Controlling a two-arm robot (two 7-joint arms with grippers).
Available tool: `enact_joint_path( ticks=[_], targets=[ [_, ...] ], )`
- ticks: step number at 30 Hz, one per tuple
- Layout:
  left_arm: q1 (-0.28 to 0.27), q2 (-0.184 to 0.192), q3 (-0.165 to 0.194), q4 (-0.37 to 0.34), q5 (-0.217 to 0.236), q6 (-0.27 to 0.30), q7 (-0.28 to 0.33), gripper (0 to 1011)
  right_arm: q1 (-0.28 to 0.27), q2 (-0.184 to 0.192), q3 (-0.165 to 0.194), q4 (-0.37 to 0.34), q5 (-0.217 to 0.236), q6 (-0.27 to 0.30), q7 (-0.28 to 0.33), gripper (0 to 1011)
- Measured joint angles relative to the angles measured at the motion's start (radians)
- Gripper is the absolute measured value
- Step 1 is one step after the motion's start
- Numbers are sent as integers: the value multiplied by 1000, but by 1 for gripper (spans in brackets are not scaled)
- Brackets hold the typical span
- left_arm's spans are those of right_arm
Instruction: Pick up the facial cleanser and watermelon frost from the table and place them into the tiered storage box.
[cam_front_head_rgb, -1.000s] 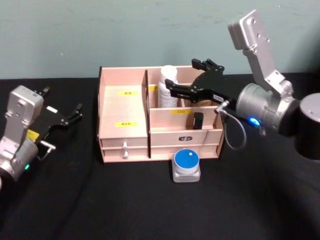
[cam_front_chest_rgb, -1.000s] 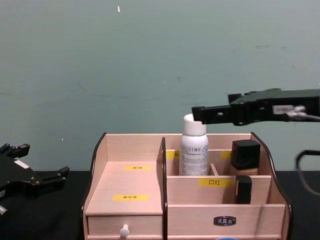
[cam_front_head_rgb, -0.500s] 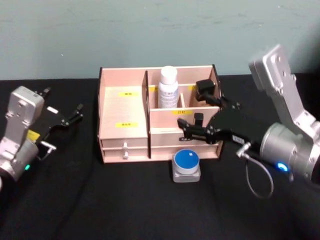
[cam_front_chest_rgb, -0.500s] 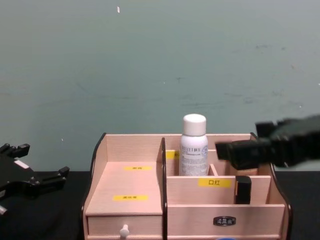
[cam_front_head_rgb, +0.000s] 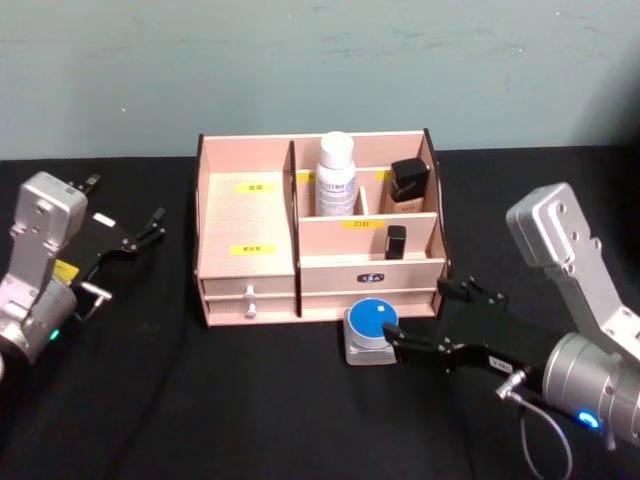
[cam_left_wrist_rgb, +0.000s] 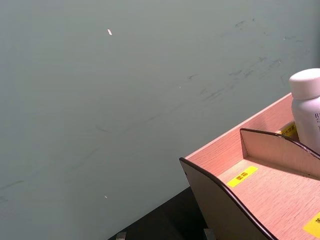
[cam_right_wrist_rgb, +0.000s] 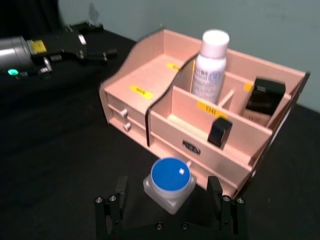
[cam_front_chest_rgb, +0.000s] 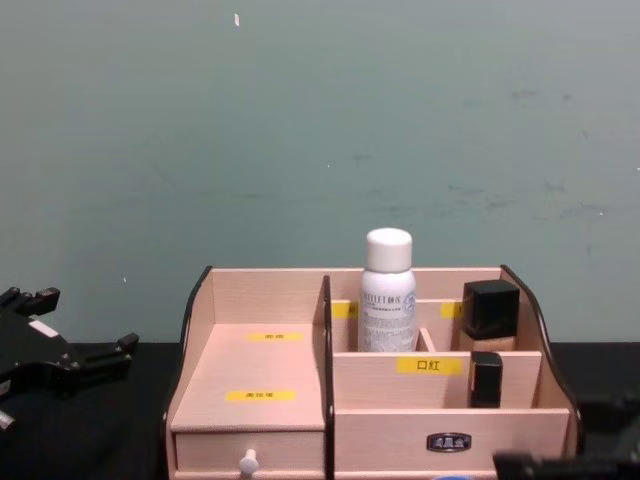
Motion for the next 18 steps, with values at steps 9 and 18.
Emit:
enact_joint_path(
  ticks=[9, 18],
  targets=[
    [0, 0, 0, 0, 0, 0, 0, 1001, -8, -24, -14, 57, -30, 19, -5, 1000],
    [0, 0, 0, 0, 0, 0, 0, 1001, 27, -53, -45, 118, -56, 33, 19, 1000]
  ],
)
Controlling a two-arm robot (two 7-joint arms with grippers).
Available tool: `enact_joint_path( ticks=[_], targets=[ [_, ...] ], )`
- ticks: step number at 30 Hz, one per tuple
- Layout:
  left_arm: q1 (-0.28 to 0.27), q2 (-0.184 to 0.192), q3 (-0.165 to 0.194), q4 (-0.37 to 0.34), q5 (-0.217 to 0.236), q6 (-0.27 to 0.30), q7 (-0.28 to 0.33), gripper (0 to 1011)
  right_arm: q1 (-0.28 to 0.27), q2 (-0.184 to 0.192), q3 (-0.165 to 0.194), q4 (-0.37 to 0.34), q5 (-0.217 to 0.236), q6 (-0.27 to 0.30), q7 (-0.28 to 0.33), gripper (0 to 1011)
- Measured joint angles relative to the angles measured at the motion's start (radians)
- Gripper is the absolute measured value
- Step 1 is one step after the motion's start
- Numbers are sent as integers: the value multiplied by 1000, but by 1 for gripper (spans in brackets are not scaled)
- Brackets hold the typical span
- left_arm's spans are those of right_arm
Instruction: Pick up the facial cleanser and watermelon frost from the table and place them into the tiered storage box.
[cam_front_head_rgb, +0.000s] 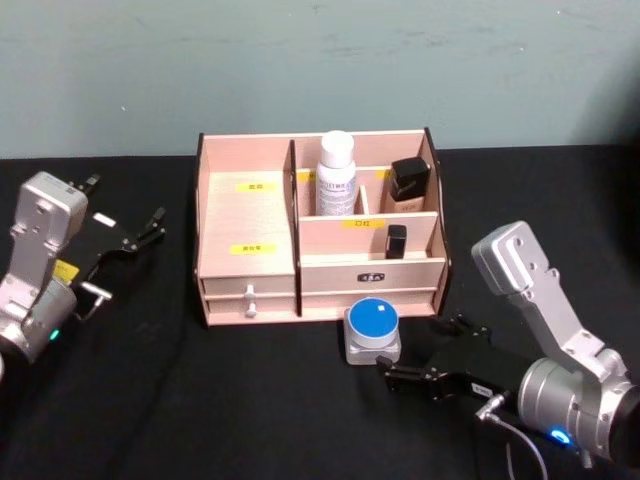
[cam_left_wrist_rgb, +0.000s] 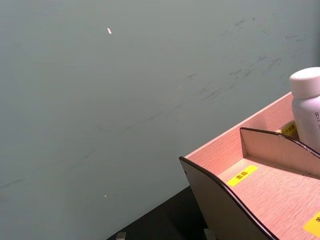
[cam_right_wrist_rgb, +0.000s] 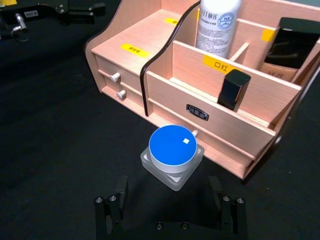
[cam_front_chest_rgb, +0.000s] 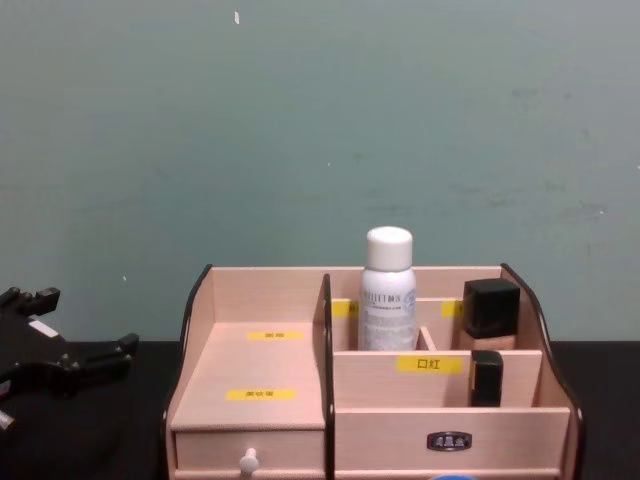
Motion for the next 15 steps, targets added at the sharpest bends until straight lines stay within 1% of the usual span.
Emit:
enact_joint_path(
  ticks=[7, 15],
  targets=[
    [0, 0, 0, 0, 0, 0, 0, 1001, 37, -26, -21, 51, -14, -2, 25, 1000],
    [0, 0, 0, 0, 0, 0, 0, 1001, 74, -46, -44, 88, -32, -16, 41, 1000]
  ],
)
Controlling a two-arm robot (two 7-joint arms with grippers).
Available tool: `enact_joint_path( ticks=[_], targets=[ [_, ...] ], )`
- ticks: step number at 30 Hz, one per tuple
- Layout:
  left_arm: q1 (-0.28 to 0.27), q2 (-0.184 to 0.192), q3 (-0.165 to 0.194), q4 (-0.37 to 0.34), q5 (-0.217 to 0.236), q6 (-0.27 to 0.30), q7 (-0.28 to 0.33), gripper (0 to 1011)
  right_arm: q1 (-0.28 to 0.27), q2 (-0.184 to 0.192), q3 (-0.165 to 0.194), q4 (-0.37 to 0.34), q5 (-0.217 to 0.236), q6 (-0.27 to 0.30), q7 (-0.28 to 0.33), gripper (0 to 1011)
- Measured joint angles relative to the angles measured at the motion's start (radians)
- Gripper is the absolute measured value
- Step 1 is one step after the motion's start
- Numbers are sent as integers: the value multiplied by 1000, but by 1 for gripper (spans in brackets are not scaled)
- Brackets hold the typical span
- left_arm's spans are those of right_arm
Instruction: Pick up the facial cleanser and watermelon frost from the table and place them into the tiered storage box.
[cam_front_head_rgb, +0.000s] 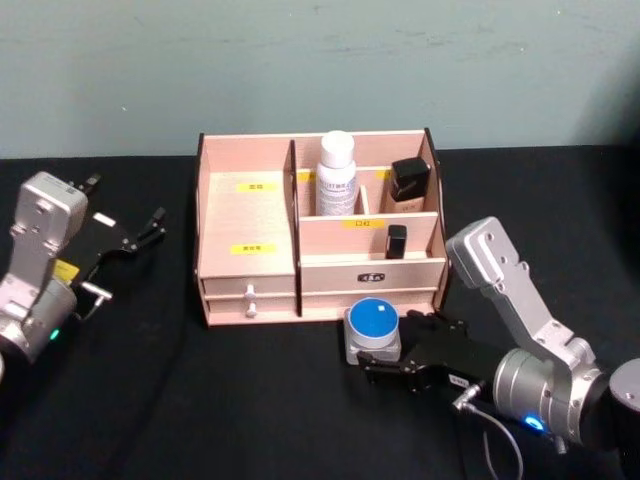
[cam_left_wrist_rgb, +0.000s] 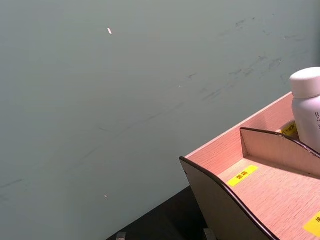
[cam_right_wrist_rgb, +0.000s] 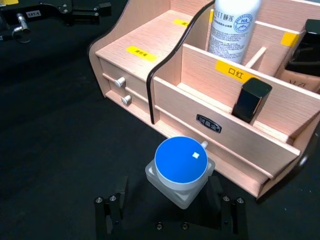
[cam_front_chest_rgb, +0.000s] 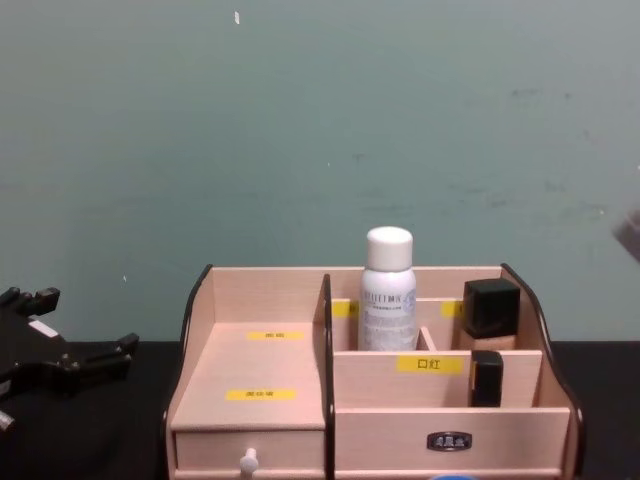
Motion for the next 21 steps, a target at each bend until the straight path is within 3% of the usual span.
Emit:
enact_joint_path(
  ticks=[21],
  targets=[
    [0, 0, 0, 0, 0, 0, 0, 1001, 43, -42, -19, 64, -39, -15, 7, 1000]
  ],
)
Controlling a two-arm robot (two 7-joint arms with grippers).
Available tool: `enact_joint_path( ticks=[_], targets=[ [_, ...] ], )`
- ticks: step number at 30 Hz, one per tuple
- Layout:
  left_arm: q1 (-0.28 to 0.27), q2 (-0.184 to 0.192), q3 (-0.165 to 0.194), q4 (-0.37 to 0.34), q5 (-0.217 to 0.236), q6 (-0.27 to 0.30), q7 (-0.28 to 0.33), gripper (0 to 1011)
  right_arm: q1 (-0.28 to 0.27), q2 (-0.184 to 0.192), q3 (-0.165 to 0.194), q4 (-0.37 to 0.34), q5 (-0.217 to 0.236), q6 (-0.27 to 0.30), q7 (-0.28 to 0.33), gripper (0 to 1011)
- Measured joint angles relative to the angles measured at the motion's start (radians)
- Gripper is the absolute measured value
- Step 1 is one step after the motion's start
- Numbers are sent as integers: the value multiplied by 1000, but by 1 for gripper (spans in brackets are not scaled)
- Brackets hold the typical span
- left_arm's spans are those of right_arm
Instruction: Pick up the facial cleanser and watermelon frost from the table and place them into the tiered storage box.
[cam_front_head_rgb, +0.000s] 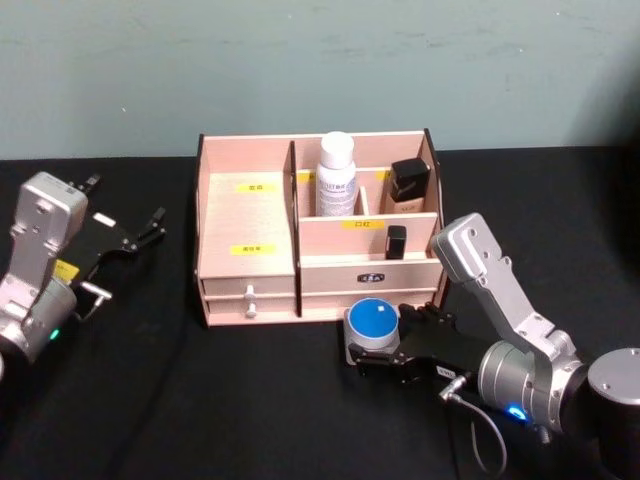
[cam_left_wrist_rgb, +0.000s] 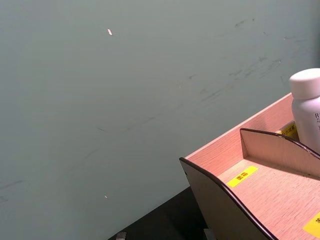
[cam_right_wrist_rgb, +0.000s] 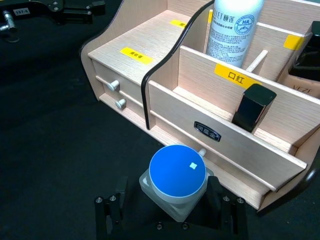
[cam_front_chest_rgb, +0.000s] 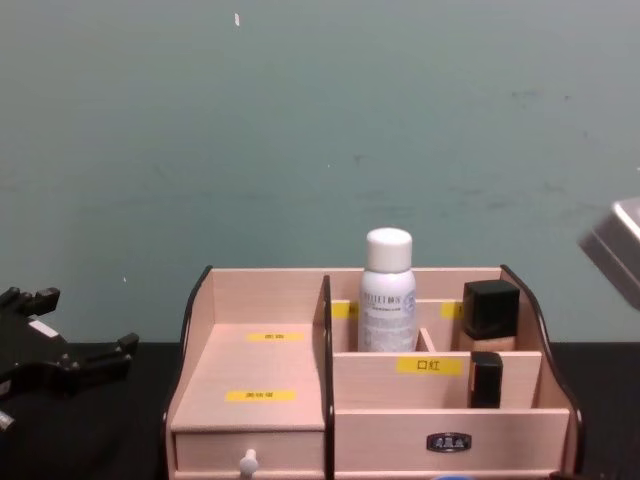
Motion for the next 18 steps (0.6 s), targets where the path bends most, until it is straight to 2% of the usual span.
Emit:
enact_joint_path(
  ticks=[18],
  targets=[
    [0, 0, 0, 0, 0, 0, 0, 1001, 20, -33, -3, 34, -31, -7, 1, 1000]
  ],
)
